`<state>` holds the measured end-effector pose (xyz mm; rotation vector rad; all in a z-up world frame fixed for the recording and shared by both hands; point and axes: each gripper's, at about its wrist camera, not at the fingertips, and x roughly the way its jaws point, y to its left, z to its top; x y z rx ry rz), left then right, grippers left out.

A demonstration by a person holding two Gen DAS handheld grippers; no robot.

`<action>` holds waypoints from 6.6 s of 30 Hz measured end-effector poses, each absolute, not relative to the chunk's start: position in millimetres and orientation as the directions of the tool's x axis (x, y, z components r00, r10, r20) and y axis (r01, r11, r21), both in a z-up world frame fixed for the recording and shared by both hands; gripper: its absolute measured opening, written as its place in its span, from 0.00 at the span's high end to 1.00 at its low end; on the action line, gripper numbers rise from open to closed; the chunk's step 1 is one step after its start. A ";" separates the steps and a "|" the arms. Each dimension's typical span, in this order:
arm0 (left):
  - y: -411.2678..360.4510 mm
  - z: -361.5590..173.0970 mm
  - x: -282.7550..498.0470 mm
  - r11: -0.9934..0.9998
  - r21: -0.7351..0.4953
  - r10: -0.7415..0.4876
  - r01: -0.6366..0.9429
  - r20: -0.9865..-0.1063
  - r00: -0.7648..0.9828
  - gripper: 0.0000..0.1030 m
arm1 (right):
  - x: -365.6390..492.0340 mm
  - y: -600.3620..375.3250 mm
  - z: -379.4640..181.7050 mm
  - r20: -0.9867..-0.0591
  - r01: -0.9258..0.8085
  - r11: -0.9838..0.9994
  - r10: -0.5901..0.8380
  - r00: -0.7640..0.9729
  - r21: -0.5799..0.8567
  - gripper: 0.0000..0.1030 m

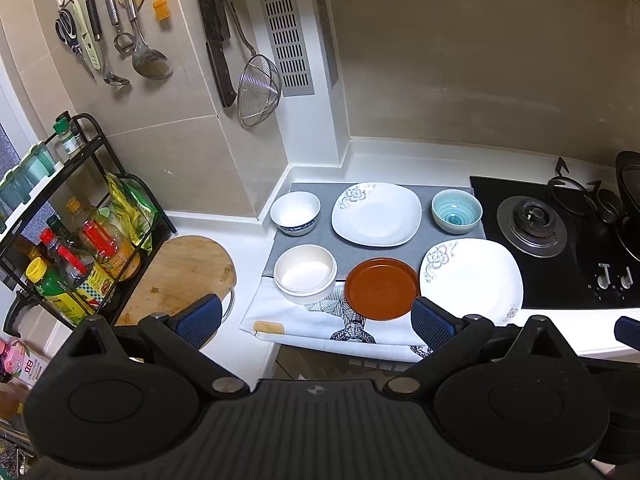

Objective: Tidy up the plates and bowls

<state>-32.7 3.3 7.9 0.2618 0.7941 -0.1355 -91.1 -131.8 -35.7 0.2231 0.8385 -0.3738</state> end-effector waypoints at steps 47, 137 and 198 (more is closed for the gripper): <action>-7.4 -19.6 -39.5 0.953 0.188 -0.018 0.236 -0.745 0.667 0.02 | -100.4 -137.0 -57.6 -0.784 0.428 0.902 -0.228 0.578 0.053 0.00; -177.6 -361.5 289.3 0.868 -0.325 -0.318 0.375 -0.945 -0.083 0.74 | 86.6 -460.4 -387.9 -0.696 0.440 0.540 0.539 0.474 0.718 0.80; -189.6 -342.9 247.7 0.866 -0.339 -0.361 0.367 -0.933 -0.010 0.78 | 57.9 -485.3 -381.3 -0.600 0.208 0.587 0.620 0.507 0.782 0.88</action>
